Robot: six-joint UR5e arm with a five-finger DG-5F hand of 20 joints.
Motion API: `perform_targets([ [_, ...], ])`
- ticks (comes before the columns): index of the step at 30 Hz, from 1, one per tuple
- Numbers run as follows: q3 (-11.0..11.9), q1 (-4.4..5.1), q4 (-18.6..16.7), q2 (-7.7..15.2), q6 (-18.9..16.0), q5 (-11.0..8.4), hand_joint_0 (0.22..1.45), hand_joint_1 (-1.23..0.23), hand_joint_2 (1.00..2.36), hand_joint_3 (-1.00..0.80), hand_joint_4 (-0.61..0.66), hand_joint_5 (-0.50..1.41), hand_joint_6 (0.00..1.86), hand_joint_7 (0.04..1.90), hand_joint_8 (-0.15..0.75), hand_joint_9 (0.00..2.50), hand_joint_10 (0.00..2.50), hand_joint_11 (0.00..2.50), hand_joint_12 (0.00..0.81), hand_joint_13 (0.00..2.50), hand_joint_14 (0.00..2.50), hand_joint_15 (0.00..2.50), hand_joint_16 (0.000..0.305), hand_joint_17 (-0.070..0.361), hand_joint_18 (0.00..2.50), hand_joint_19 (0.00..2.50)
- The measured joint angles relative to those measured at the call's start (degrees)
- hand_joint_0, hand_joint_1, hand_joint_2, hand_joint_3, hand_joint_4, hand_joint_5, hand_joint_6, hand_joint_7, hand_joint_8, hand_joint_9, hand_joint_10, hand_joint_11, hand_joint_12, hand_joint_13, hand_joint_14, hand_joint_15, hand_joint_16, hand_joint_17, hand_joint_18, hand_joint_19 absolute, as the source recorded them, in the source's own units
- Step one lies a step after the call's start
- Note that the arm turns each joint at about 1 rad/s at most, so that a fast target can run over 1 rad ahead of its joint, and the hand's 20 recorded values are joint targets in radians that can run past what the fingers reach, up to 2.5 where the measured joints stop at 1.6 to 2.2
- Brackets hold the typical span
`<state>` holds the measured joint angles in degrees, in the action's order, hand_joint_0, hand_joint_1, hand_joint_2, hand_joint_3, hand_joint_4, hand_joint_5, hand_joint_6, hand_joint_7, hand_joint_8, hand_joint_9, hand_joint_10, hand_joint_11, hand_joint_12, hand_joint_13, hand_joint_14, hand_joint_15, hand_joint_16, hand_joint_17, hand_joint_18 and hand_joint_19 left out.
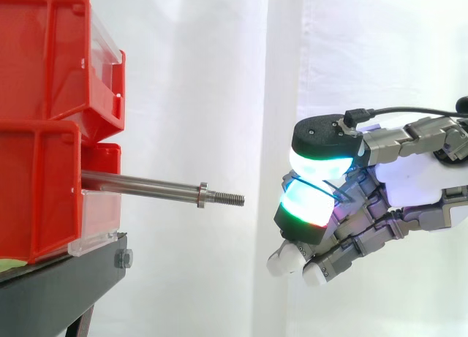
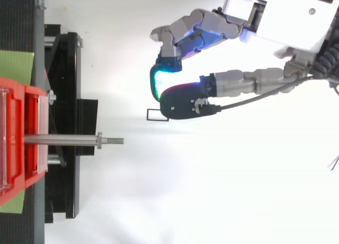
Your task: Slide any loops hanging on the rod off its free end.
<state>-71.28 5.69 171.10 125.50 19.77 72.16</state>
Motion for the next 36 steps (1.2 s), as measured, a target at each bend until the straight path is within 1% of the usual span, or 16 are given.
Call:
perform_targets([
  [1, 0.00, 0.00, -0.01, 0.00, 0.00, 0.00, 0.54, -0.66, 1.01, -0.01, 0.04, -0.11, 0.91, 1.10, 0.296, 0.73, 0.01, 0.36, 0.415, 0.36, 0.00, 0.13, 0.065, 0.146, 0.42, 0.28],
  [2, 0.00, 0.01, -0.03, 0.00, 0.00, 0.00, 0.54, -0.66, 1.01, 0.00, 0.01, -0.11, 0.91, 1.10, 0.274, 0.74, 0.01, 0.37, 0.410, 0.36, 0.00, 0.13, 0.064, 0.145, 0.42, 0.29],
  [6, 0.00, 0.02, -0.03, 0.00, 0.00, 0.00, 0.54, -0.65, 1.01, 0.00, -0.02, -0.11, 0.90, 1.11, 0.265, 0.75, 0.01, 0.35, 0.414, 0.37, 0.00, 0.14, 0.065, 0.146, 0.42, 0.29],
  [9, 0.00, 0.02, 0.00, 0.00, 0.00, 0.00, 0.54, -0.65, 1.00, -0.02, 0.00, -0.11, 0.90, 1.09, 0.273, 0.76, 0.01, 0.34, 0.415, 0.36, 0.00, 0.13, 0.065, 0.147, 0.42, 0.30],
  [10, 0.00, 0.01, 0.01, 0.00, -0.01, 0.00, 0.53, -0.63, 1.01, -0.06, 0.03, -0.11, 0.90, 1.10, 0.279, 0.76, 0.01, 0.35, 0.414, 0.36, 0.00, 0.13, 0.065, 0.146, 0.41, 0.29],
  [11, 0.00, -0.03, 0.01, 0.00, -0.02, 0.01, 0.52, -0.60, 1.01, -0.15, 0.05, -0.12, 0.90, 1.05, 0.266, 0.74, 0.01, 0.35, 0.393, 0.34, 0.00, 0.13, 0.060, 0.136, 0.38, 0.30],
  [13, 0.00, -0.18, -0.01, 0.01, 0.03, 0.11, 0.52, -0.58, 1.02, -0.23, 0.07, -0.12, 0.88, 1.07, 0.243, 0.72, 0.01, 0.37, 0.358, 0.31, 0.00, 0.14, 0.052, 0.117, 0.32, 0.32],
  [14, 0.00, -0.26, -0.02, 0.01, 0.07, 0.15, 0.52, -0.58, 1.01, -0.26, 0.08, -0.12, 0.88, 1.08, 0.244, 0.72, 0.01, 0.36, 0.358, 0.31, 0.00, 0.14, 0.052, 0.117, 0.32, 0.32],
  [18, -0.02, -0.52, -0.06, 0.01, 0.40, 0.24, 0.54, -0.56, 1.01, -0.28, 0.10, -0.11, 0.87, 1.12, 0.250, 0.74, 0.02, 0.37, 0.356, 0.31, 0.00, 0.14, 0.052, 0.116, 0.32, 0.31],
  [24, -0.04, -0.57, -0.01, 0.01, 0.90, 0.20, 0.54, -0.50, 1.01, -0.32, 0.11, -0.11, 0.86, 1.10, 0.256, 0.74, 0.01, 0.38, 0.360, 0.31, 0.00, 0.14, 0.052, 0.117, 0.33, 0.31],
  [28, -0.04, -0.59, 0.02, 0.01, 0.95, 0.11, 0.54, -0.55, 1.02, -0.26, 0.11, -0.11, 0.85, 1.14, 0.256, 0.74, 0.01, 0.38, 0.358, 0.32, 0.00, 0.13, 0.052, 0.116, 0.33, 0.31],
  [32, -0.04, -0.58, 0.02, 0.01, 0.97, 0.08, 0.53, -0.61, 1.02, -0.11, 0.12, -0.11, 0.86, 1.19, 0.265, 0.74, 0.01, 0.38, 0.363, 0.32, 0.00, 0.14, 0.052, 0.117, 0.34, 0.30],
  [34, -0.04, -0.59, 0.02, 0.01, 0.97, 0.07, 0.53, -0.64, 1.02, -0.06, 0.14, -0.10, 0.86, 1.21, 0.280, 0.75, 0.01, 0.38, 0.383, 0.34, 0.00, 0.13, 0.057, 0.127, 0.37, 0.29],
  [35, -0.04, -0.58, 0.03, 0.01, 0.97, 0.06, 0.53, -0.66, 1.02, -0.04, 0.13, -0.10, 0.87, 1.18, 0.290, 0.76, 0.01, 0.37, 0.394, 0.35, 0.00, 0.13, 0.059, 0.133, 0.39, 0.28],
  [36, -0.03, -0.57, 0.03, 0.01, 0.97, 0.06, 0.53, -0.67, 1.02, -0.04, 0.13, -0.10, 0.87, 1.19, 0.290, 0.76, 0.01, 0.37, 0.394, 0.35, 0.00, 0.13, 0.059, 0.133, 0.39, 0.28],
])
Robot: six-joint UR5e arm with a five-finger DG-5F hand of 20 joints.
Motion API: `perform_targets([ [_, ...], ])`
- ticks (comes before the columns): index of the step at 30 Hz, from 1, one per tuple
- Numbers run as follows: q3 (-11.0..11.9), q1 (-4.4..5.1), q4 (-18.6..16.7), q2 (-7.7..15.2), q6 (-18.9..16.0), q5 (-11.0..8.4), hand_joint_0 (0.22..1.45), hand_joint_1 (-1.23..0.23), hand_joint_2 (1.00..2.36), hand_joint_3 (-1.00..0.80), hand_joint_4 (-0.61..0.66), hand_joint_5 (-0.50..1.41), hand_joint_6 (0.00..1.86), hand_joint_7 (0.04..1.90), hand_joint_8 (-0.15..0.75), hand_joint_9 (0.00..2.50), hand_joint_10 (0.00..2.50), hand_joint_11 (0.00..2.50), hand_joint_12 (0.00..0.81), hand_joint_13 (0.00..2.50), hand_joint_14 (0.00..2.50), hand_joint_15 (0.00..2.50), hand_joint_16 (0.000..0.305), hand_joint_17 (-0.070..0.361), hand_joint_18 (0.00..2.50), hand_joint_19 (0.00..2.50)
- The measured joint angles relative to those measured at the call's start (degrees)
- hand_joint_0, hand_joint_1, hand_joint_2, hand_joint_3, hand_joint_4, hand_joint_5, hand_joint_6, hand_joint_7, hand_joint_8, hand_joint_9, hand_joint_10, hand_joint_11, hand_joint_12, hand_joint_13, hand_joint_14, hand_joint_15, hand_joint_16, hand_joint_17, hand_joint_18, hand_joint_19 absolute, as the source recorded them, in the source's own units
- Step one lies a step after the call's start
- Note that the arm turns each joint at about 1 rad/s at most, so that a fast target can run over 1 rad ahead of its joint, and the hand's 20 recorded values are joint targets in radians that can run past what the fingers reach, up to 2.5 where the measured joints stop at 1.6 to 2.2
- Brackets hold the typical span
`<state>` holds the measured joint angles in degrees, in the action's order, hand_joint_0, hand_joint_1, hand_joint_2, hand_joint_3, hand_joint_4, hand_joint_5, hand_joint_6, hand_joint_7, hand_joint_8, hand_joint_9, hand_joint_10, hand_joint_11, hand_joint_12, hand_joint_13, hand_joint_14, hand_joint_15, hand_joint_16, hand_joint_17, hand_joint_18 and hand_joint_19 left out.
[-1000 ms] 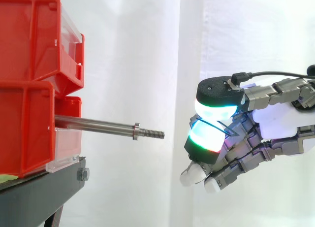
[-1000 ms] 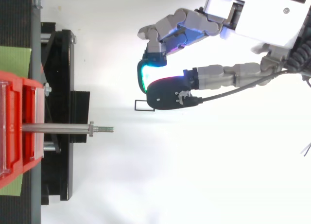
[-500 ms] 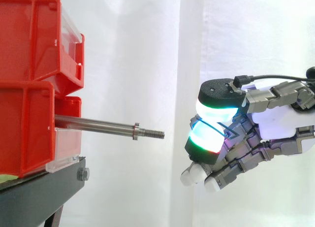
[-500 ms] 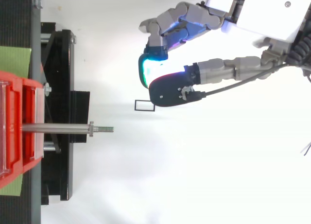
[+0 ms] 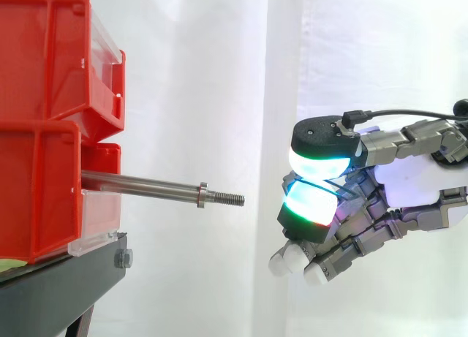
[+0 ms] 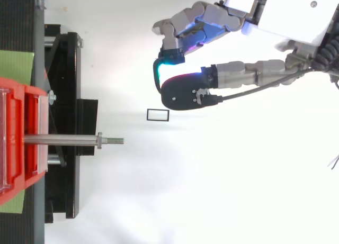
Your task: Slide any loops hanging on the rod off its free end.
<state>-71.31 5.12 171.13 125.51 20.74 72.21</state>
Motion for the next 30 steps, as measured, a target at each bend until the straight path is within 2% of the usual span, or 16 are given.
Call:
perform_targets([
  [14, 0.01, 0.00, -0.08, 0.00, -0.10, 0.07, 0.54, -0.69, 1.01, -0.02, -0.07, -0.10, 0.87, 1.12, 0.285, 0.78, 0.01, 0.37, 0.403, 0.37, 0.00, 0.12, 0.062, 0.139, 0.43, 0.28],
  [18, -0.01, -0.01, -0.17, 0.02, -0.25, 0.02, 0.54, -0.70, 1.02, -0.01, -0.09, -0.11, 0.87, 1.12, 0.278, 0.79, 0.01, 0.37, 0.396, 0.37, 0.00, 0.12, 0.060, 0.136, 0.42, 0.27],
  [24, -0.25, 0.02, -0.29, 0.03, -0.93, -1.30, 0.53, -0.70, 1.02, -0.02, -0.08, -0.11, 0.87, 1.11, 0.274, 0.79, 0.01, 0.37, 0.392, 0.37, 0.00, 0.13, 0.060, 0.134, 0.42, 0.27],
  [30, -1.63, 0.17, -2.15, 0.04, -1.94, -2.35, 0.53, -0.70, 1.02, -0.02, -0.07, -0.11, 0.87, 1.11, 0.277, 0.79, 0.01, 0.37, 0.393, 0.37, 0.00, 0.13, 0.060, 0.134, 0.42, 0.27],
])
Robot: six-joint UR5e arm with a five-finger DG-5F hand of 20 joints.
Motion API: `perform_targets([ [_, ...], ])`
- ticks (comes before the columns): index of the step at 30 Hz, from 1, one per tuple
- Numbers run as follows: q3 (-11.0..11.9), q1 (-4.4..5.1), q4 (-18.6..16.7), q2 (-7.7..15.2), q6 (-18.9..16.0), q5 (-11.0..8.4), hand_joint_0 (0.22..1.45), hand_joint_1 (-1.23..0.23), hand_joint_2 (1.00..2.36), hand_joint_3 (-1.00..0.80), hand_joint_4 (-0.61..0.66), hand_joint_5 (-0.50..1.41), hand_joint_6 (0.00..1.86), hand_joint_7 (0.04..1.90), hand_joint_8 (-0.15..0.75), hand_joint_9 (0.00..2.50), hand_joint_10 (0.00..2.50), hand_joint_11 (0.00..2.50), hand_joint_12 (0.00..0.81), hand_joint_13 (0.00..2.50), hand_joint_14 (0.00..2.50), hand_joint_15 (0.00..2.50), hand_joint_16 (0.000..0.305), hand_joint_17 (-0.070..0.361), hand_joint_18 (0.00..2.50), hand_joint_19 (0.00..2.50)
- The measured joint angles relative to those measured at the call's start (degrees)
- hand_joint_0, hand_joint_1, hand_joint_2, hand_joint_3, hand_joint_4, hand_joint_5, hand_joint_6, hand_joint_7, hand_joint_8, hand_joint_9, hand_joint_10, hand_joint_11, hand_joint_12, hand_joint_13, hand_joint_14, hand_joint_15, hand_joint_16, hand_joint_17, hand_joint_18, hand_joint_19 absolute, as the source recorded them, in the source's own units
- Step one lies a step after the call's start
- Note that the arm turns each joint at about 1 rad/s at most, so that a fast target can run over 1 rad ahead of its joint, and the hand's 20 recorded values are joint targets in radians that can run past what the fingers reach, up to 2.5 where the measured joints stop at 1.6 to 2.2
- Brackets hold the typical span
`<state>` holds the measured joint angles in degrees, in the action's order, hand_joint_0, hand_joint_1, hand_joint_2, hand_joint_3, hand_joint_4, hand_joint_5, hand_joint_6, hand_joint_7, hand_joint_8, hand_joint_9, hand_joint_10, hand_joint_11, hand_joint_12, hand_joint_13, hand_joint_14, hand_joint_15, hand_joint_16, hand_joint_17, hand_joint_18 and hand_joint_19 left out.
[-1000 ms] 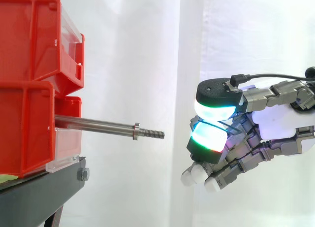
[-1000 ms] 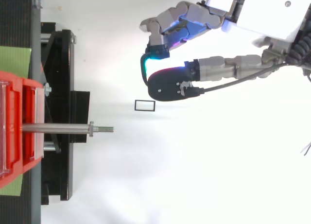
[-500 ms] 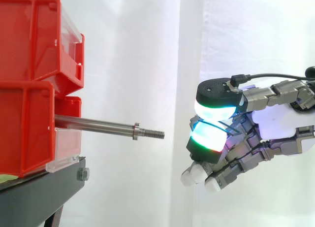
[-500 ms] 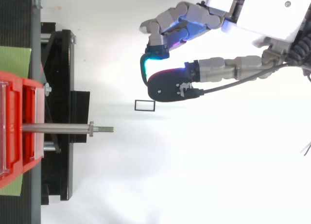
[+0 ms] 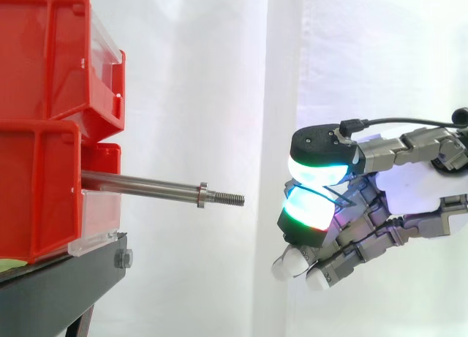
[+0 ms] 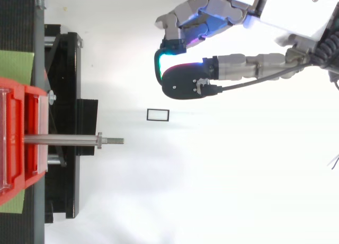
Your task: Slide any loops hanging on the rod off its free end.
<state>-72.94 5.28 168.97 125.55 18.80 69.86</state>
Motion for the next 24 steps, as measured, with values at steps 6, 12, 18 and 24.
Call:
perform_targets([
  [6, -4.44, 0.45, -6.99, 0.03, -0.58, -0.24, 0.53, -0.70, 1.02, -0.01, -0.07, -0.10, 0.87, 1.12, 0.275, 0.79, 0.01, 0.37, 0.394, 0.37, 0.00, 0.13, 0.060, 0.135, 0.42, 0.27],
  [12, -8.39, 0.80, -13.54, 0.02, -2.19, -0.31, 0.53, -0.69, 1.02, -0.01, -0.04, -0.10, 0.87, 1.12, 0.283, 0.79, 0.01, 0.36, 0.401, 0.38, 0.00, 0.12, 0.062, 0.138, 0.43, 0.27],
  [18, -10.54, 1.10, -16.29, 0.03, -2.55, -0.31, 0.53, -0.69, 1.02, -0.01, -0.04, -0.10, 0.87, 1.13, 0.287, 0.79, 0.01, 0.36, 0.401, 0.38, 0.00, 0.12, 0.062, 0.139, 0.43, 0.27],
  [24, -10.80, 1.43, -16.63, 0.02, -1.85, -0.10, 0.53, -0.69, 1.01, -0.01, -0.05, -0.10, 0.87, 1.13, 0.286, 0.80, 0.01, 0.37, 0.402, 0.38, 0.00, 0.12, 0.062, 0.139, 0.44, 0.27],
])
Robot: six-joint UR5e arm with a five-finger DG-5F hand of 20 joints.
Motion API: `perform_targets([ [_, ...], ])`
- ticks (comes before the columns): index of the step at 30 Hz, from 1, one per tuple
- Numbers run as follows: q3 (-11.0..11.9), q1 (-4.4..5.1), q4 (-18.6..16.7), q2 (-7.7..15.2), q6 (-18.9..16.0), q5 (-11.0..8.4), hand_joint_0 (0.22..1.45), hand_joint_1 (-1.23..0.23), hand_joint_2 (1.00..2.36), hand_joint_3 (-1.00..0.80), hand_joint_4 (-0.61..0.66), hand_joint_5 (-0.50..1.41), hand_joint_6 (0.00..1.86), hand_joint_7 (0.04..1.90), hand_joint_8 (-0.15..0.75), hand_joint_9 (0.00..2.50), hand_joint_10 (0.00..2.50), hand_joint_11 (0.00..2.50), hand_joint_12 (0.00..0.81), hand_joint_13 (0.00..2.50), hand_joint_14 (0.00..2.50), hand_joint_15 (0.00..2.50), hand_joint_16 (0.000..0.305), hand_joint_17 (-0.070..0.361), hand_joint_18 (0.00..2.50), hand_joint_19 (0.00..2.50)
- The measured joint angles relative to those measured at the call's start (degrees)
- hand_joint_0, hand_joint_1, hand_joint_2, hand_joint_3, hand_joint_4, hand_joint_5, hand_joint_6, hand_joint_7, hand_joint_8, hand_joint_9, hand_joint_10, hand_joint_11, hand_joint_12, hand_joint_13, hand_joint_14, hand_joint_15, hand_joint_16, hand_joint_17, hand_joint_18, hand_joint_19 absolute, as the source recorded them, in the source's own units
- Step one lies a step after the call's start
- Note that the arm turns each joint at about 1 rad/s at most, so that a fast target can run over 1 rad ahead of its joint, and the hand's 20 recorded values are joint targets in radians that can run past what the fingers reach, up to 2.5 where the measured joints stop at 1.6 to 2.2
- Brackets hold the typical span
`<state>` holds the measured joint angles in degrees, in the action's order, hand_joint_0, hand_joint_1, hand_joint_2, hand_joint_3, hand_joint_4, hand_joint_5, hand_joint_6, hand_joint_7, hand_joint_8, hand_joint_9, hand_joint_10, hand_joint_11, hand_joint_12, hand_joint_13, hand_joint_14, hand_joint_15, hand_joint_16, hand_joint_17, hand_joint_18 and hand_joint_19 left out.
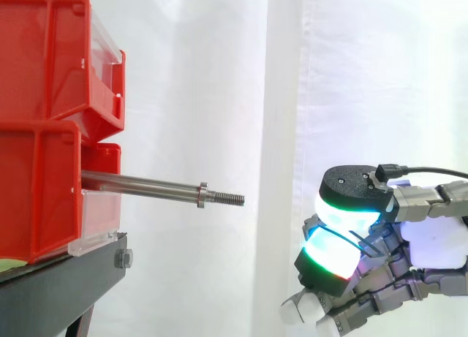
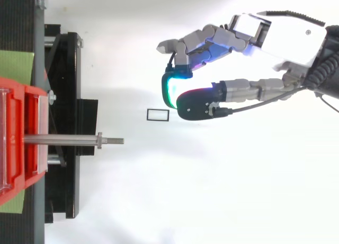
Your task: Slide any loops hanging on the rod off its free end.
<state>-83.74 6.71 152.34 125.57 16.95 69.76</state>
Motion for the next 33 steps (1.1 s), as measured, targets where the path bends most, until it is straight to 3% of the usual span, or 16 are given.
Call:
perform_targets([
  [33, -0.02, 0.05, 0.06, -0.05, 0.27, -0.07, 0.52, -0.70, 1.01, 0.05, -0.08, -0.07, 0.86, 1.09, 0.317, 0.93, 0.01, 0.36, 0.429, 0.47, 0.00, 0.12, 0.070, 0.157, 0.52, 0.23],
])
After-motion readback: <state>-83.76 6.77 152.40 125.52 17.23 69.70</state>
